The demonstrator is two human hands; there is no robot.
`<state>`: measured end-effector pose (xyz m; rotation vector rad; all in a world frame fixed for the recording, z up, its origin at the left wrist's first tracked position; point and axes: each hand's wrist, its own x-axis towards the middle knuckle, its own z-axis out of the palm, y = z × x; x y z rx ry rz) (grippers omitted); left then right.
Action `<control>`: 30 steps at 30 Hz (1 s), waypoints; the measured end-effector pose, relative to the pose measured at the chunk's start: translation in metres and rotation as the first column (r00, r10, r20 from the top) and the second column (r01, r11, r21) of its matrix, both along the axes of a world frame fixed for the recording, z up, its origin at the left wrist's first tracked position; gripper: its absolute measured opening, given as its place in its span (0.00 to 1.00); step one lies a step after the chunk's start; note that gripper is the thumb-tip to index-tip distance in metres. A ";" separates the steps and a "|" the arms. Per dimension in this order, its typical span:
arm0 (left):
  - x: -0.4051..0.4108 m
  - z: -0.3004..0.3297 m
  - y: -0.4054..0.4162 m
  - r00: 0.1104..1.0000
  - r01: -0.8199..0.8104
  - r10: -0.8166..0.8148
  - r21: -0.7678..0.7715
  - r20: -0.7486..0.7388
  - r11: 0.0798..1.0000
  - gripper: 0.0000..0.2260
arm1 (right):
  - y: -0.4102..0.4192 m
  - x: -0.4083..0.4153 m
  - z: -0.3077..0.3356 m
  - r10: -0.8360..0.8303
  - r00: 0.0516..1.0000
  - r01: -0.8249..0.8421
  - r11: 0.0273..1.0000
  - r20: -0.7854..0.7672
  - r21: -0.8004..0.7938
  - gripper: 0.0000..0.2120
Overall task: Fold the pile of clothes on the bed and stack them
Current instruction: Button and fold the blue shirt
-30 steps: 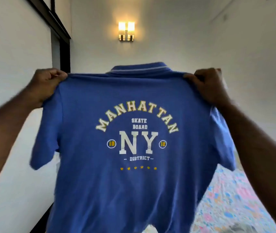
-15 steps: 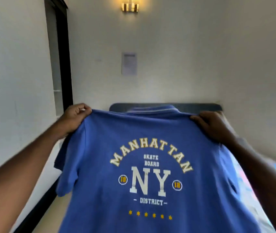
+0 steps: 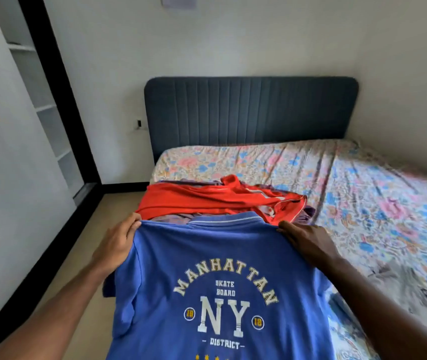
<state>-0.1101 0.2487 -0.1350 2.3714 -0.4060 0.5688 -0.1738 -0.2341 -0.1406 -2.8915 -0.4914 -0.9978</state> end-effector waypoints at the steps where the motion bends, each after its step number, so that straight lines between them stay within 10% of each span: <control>1: 0.016 -0.010 -0.002 1.000 -0.018 0.018 0.003 0.005 1.000 0.05 | -0.002 0.016 -0.006 -0.011 1.000 0.011 1.000 -0.019 -0.021 0.14; 8: 0.113 -0.035 -0.019 0.997 -0.070 0.070 0.005 -0.044 0.998 0.07 | -0.008 0.112 -0.023 -0.070 0.997 0.069 0.997 -0.026 -0.044 0.18; 16: 0.175 -0.123 -0.035 0.947 -0.011 0.075 0.201 -0.311 0.979 0.04 | -0.032 0.143 -0.130 -0.211 0.878 0.309 0.935 -0.429 0.173 0.24; 26: 0.166 -0.125 -0.058 0.966 -0.179 0.251 0.531 -0.066 0.828 0.08 | -0.039 0.149 -0.125 -0.187 0.799 0.415 0.859 -0.572 0.300 0.23; 30: 0.121 -0.116 -0.075 0.960 -0.272 0.266 0.516 0.087 0.812 0.12 | -0.050 0.125 -0.096 -0.036 0.852 0.439 0.595 -0.523 0.674 0.12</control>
